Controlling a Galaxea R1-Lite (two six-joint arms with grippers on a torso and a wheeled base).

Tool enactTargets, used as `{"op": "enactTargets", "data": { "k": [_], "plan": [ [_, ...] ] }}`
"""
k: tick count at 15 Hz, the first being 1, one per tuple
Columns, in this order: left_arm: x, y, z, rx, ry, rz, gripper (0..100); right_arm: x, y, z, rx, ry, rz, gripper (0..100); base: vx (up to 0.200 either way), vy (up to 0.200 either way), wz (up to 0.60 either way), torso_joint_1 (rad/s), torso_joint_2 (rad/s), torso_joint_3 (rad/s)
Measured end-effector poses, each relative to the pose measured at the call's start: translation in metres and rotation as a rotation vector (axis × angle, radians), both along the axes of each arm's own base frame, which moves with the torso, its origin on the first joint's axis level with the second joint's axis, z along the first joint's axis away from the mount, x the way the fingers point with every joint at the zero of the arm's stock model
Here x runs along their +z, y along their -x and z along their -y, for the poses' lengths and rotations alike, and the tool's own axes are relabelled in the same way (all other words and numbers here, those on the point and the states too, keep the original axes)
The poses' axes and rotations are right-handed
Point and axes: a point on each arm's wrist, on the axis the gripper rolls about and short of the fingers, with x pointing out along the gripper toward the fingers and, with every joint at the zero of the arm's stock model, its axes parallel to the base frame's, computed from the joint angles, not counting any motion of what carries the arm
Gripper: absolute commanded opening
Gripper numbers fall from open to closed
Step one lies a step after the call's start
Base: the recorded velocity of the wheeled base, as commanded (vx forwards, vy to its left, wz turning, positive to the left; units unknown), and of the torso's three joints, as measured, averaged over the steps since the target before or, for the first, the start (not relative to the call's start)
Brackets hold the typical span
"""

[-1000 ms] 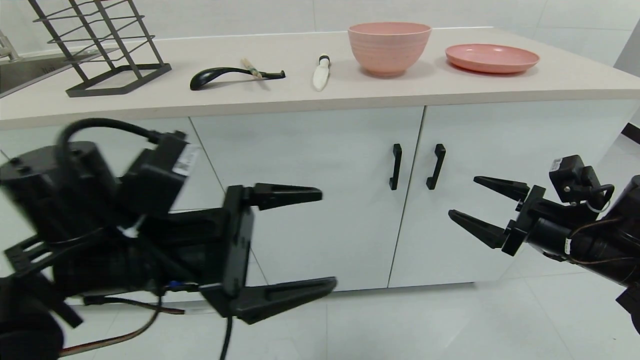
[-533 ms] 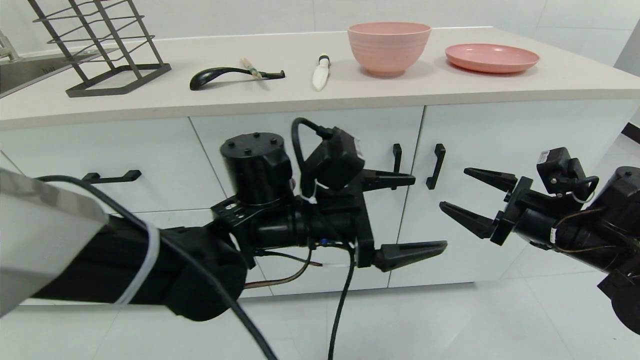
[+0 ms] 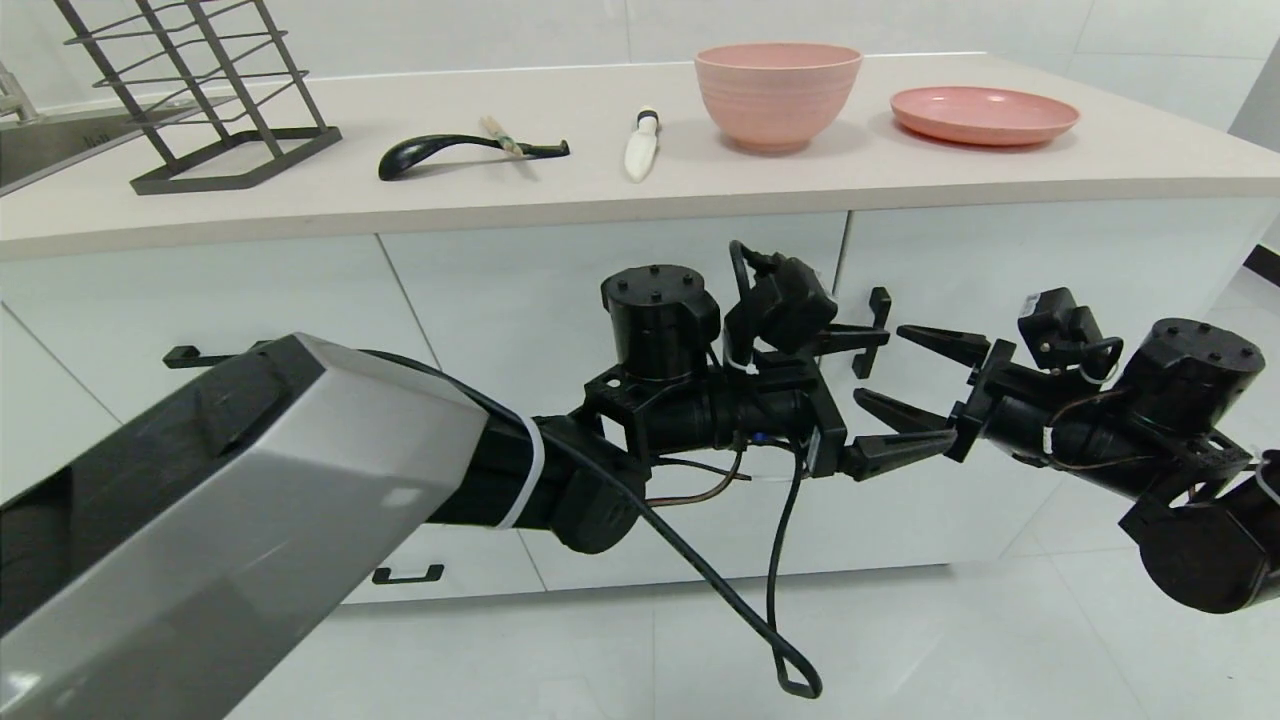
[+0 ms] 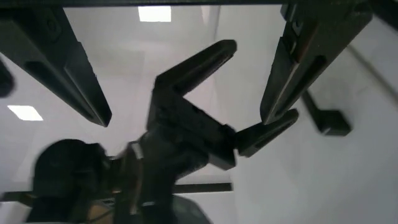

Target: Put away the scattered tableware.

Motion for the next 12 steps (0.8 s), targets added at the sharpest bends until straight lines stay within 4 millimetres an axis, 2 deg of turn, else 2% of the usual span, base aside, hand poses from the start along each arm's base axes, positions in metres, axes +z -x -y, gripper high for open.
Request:
{"op": "enactTargets", "data": {
  "k": [3,7,12],
  "plan": [
    [-0.001,-0.006,0.002,0.108,0.027,-0.018,100,-0.003,-0.014,-0.001,0.002,-0.001,0.012,100,0.0,0.0,0.0,0.0,0.0,0.0],
    [0.012,-0.003,-0.009,0.119,0.049,-0.011,100,-0.002,-0.026,-0.005,0.057,0.002,0.046,100,0.0,0.0,0.0,0.0,0.0,0.0],
    [0.014,-0.003,-0.021,0.134,0.056,-0.004,100,-0.007,-0.04,-0.008,0.118,-0.001,0.056,100,0.0,0.0,0.0,0.0,0.0,0.0]
  ]
}}
